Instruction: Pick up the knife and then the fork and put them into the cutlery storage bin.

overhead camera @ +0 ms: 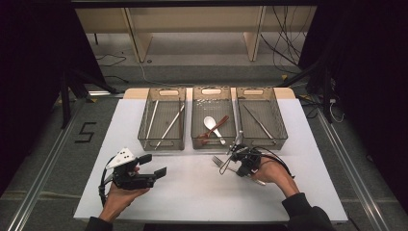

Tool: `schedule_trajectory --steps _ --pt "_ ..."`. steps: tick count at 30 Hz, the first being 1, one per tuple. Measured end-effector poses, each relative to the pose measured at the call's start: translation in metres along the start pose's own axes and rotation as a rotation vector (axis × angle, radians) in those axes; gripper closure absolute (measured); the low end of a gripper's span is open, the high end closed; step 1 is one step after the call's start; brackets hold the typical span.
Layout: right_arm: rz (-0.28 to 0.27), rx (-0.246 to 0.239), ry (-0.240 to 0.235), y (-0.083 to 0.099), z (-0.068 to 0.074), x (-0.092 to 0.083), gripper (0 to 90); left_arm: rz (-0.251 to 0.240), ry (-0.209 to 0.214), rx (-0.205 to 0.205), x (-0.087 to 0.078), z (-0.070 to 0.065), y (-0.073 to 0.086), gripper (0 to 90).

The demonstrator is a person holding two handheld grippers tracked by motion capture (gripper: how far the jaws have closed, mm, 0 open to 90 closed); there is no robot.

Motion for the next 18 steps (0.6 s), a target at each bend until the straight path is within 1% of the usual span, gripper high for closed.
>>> schedule_trajectory --steps 5,6,9,15,16,18 --pt "0.030 -0.010 0.009 -0.0027 0.0026 0.0005 82.4 0.000 0.001 0.000 0.0001 -0.0002 0.0000 16.7" --pt "0.034 -0.021 0.011 -0.0030 0.0029 0.0006 82.8 -0.001 0.001 -0.001 0.0001 -0.0002 -0.0001 16.7" --pt "0.050 -0.029 0.017 -0.0039 0.0036 0.0005 83.7 -0.001 0.001 -0.001 0.0000 -0.0002 0.0000 16.7" --pt "0.045 -0.037 0.022 -0.0038 0.0045 0.0001 84.5 0.000 -0.001 0.000 -0.0002 0.0001 0.0000 16.7" --pt "0.047 -0.045 0.020 -0.0033 0.0047 -0.0005 84.6 0.000 0.000 -0.001 -0.0004 0.0002 0.0000 16.7" --pt "0.032 -0.043 0.019 -0.0033 0.0058 -0.0024 84.6 0.000 -0.001 -0.002 -0.0002 0.0005 0.0002 16.7"
Point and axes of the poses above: each handheld gripper's, and its own axes: x roughly forward along the jaws, y roughly out of its underside, z roughly to its left, the point moved 7 cm from there along x, roughly forward along the jaws, and after that the axes turned 2 degrees about x, right-handed, at the moved point
